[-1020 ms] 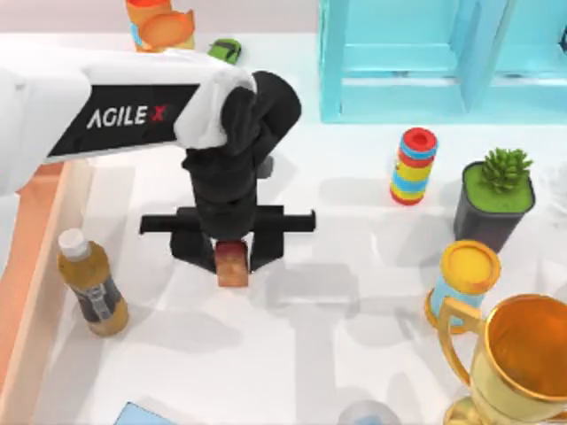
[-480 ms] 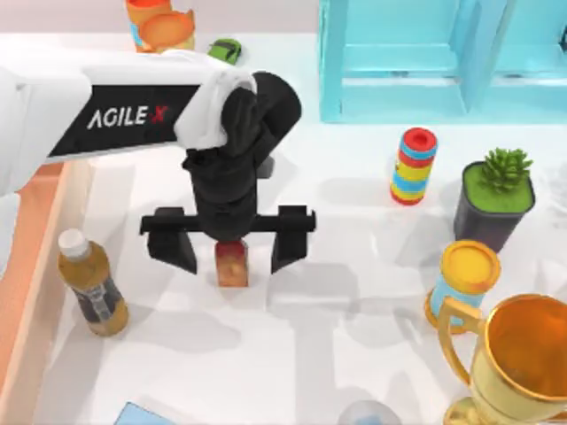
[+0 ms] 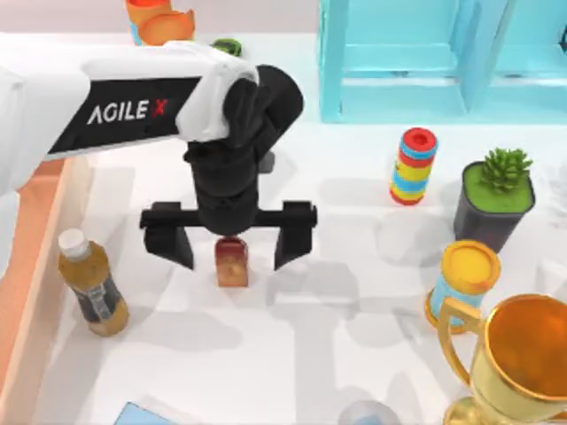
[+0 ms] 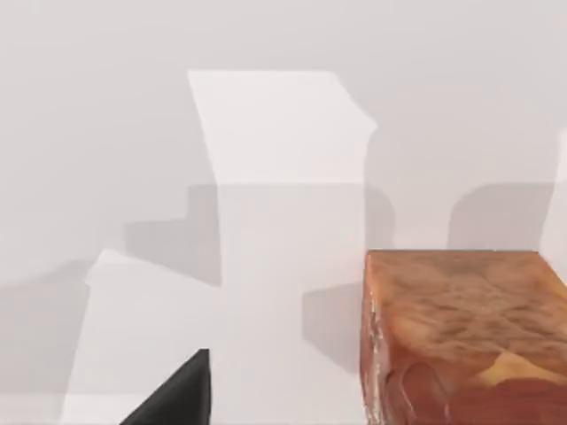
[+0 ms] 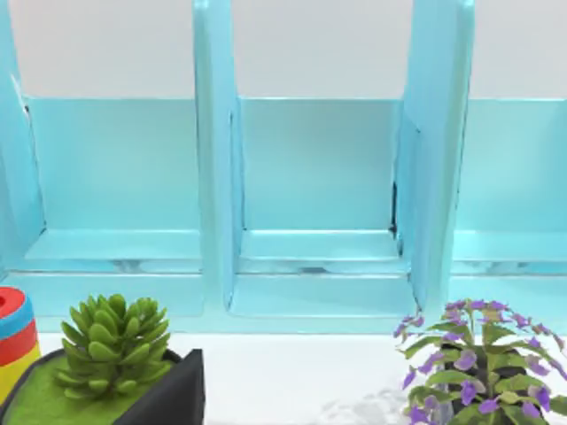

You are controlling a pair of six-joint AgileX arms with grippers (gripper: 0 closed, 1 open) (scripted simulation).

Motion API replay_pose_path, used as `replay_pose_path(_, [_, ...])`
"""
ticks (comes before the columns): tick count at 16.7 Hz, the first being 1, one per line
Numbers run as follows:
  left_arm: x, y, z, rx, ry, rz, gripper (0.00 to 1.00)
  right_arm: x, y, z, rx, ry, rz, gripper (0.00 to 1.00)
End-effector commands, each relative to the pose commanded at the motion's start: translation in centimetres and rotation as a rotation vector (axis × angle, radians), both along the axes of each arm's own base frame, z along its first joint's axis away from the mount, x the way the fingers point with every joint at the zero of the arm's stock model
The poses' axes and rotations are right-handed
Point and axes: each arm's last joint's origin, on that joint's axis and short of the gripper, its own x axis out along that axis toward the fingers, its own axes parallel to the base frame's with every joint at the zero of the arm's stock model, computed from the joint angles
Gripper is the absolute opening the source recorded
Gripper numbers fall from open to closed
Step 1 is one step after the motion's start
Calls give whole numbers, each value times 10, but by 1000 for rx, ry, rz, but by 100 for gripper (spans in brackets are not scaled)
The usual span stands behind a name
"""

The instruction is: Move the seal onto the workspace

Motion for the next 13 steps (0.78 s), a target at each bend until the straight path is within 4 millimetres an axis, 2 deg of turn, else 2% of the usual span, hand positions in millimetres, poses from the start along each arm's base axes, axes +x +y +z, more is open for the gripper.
replay_pose_path(3, [4, -4, 29, 6, 11, 1, 100, 0, 0, 0, 0, 0, 0, 100])
replay_pose_path(6, [8, -3, 73, -7, 8, 15, 100, 0, 0, 0, 0, 0, 0, 100])
replay_pose_path(9, [4, 0, 116, -6, 6, 13, 100, 0, 0, 0, 0, 0, 0, 100])
replay_pose_path(11, [0, 2, 135, -6, 0, 7, 100, 0, 0, 0, 0, 0, 0, 100])
replay_pose_path(13, [-2, 3, 143, -7, -4, 4, 100, 0, 0, 0, 0, 0, 0, 100])
